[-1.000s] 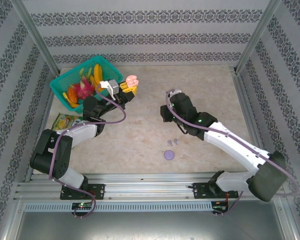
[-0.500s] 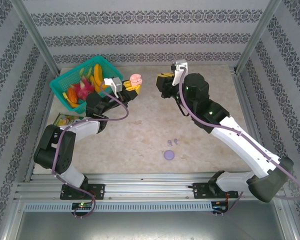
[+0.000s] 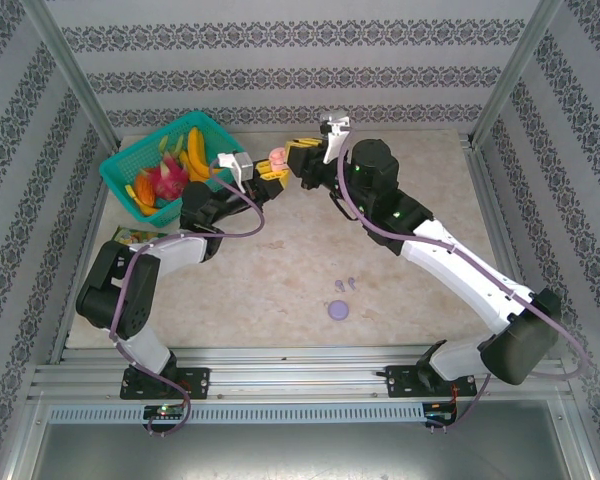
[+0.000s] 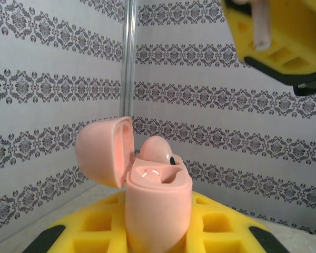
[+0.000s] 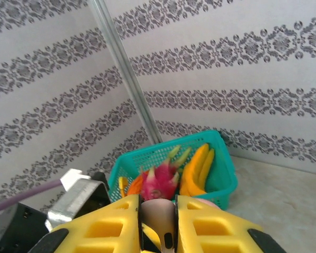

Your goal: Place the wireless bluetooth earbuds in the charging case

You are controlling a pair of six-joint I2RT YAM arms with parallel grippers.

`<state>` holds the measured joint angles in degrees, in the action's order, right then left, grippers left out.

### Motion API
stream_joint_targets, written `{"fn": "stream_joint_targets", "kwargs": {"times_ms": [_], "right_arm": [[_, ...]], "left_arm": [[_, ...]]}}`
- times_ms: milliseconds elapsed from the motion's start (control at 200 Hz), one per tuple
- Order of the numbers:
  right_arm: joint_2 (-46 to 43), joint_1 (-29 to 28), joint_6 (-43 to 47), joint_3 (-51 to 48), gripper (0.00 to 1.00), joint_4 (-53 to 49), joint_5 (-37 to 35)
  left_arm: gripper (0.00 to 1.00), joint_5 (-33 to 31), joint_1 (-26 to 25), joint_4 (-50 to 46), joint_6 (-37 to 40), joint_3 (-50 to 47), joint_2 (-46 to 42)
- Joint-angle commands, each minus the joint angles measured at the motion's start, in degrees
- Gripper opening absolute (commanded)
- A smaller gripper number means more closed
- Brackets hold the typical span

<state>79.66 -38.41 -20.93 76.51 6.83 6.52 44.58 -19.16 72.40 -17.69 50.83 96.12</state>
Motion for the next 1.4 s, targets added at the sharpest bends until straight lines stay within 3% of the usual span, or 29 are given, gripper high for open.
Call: {"fn": "stream_joint_targets", "kwargs": {"times_ms": [0,1399], "right_arm": [[0.95,0.96,-3.31,1.11,0.19,4.9,4.14],[7.26,2.9,-2.45,-0.94,0.19,5.83,6.49]], "left_arm": [[0.0,0.65,-0.93,1.6,-1.31,2.01,0.3],[0.0,0.09,-1.15,3.0,-1.86,1.92,-0.05]]}}
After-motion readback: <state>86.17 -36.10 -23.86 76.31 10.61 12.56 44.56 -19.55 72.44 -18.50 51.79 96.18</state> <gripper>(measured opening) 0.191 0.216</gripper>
